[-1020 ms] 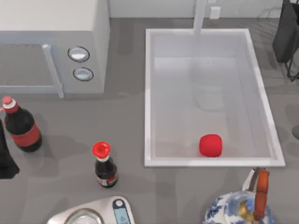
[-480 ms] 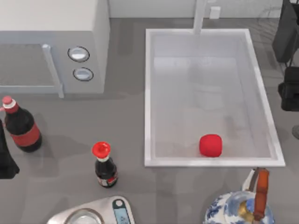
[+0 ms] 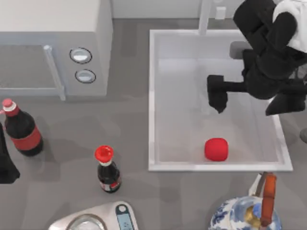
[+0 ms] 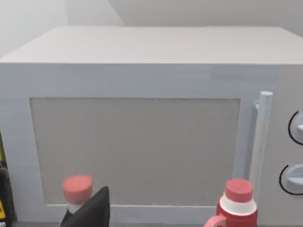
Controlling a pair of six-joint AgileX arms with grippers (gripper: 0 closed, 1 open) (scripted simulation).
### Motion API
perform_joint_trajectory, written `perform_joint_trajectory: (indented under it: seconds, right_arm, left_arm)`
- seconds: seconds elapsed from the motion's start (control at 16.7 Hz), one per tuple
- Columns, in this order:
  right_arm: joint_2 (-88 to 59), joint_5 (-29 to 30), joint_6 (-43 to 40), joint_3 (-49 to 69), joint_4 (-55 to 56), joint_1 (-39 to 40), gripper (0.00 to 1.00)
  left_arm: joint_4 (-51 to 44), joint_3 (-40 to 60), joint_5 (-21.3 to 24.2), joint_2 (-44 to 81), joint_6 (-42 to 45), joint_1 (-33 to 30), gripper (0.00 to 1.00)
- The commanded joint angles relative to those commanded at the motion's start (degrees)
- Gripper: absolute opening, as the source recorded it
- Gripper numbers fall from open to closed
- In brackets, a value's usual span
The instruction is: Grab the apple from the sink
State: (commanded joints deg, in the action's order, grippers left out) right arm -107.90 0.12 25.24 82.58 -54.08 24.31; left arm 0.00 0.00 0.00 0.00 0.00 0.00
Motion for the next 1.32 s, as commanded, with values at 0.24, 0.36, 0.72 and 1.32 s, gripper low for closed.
perform_joint_trajectory:
  seconds: [0.24, 0.36, 0.72, 1.32]
  right_arm:
    - [-11.80, 0.01, 2.74, 8.89, -5.86, 2.64, 1.00]
    - [-14.03, 0.02, 3.28, 10.63, -7.03, 3.16, 1.00]
    - [-14.24, 0.00, 3.27, 10.55, -6.88, 2.91, 1.00]
    - [-28.58, 0.16, 3.55, 1.12, 17.61, 3.22, 1.00]
  left_arm:
    - [0.00, 0.00, 0.00, 0.00, 0.00, 0.00, 1.00]
    - [0.00, 0.00, 0.00, 0.00, 0.00, 0.00, 1.00]
    - [0.00, 0.00, 0.00, 0.00, 0.00, 0.00, 1.00]
    - [0.00, 0.00, 0.00, 0.00, 0.00, 0.00, 1.00]
